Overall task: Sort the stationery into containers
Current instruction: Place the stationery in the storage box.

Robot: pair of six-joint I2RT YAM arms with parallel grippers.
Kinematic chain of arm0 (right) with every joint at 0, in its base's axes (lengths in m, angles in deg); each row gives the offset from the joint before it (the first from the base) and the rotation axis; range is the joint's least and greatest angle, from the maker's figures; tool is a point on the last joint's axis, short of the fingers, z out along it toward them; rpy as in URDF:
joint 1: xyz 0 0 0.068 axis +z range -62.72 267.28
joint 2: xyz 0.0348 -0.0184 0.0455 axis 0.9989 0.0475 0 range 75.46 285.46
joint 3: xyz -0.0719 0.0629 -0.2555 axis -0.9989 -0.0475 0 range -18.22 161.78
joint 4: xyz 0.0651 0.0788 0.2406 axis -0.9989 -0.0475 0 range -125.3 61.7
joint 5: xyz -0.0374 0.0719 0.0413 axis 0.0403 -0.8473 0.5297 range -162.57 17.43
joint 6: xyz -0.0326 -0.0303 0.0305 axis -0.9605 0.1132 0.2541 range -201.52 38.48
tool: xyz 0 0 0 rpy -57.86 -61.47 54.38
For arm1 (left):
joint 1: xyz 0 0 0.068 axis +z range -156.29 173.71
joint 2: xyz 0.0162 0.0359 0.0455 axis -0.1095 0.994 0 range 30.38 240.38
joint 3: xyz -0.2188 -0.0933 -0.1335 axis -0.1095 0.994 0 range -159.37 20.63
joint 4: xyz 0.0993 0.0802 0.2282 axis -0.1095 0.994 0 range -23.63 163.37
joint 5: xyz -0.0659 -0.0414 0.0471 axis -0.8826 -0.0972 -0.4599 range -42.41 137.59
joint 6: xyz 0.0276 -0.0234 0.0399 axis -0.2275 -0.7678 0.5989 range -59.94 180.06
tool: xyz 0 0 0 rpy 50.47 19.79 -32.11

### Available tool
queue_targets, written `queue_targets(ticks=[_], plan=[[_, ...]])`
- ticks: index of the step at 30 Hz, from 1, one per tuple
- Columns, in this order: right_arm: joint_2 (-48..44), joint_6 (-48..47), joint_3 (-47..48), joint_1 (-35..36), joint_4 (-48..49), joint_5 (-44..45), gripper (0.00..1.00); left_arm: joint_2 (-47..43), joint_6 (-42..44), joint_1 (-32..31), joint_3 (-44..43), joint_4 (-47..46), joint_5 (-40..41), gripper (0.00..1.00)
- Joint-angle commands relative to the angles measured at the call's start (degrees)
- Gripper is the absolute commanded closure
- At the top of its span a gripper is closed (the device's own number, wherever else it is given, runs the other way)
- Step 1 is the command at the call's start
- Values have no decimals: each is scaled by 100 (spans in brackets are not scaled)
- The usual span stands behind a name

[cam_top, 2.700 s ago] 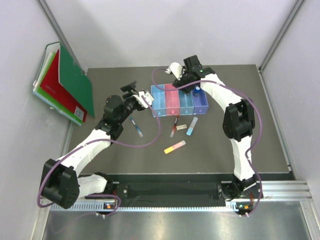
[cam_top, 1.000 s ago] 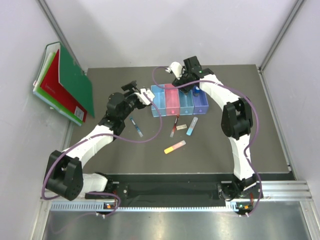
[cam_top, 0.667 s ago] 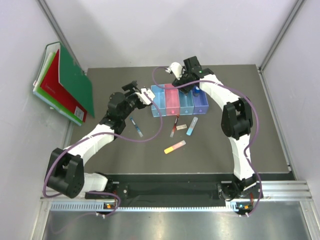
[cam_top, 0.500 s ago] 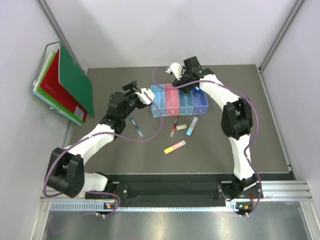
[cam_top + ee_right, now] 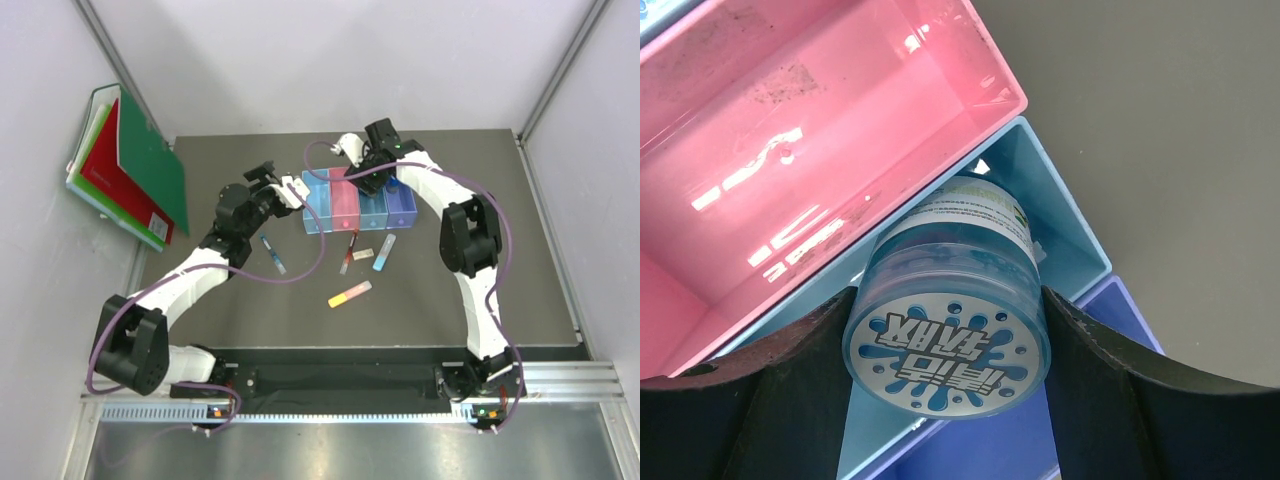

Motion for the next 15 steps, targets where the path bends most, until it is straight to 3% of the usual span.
queue_targets(ticks=[1,5,6,11,12,15], plan=[[-38,-16,82,-1,200,-33,78,48,-92,33,-245,-407,-109,20],[-38,-33,109,-1,244,2,61,91,-92,33,-254,-407,-126,20],[-38,-34,100,-1,261,2,52,83,-100,33,-271,-415,-118,20],[-64,-95,117,-1,288,55,39,144,-109,33,-324,-415,-153,20],[-56,-121,126,-1,297,72,31,153,-109,42,-324,-424,-153,20],[-82,-157,135,-1,323,99,22,171,-118,33,-342,-433,-170,20]])
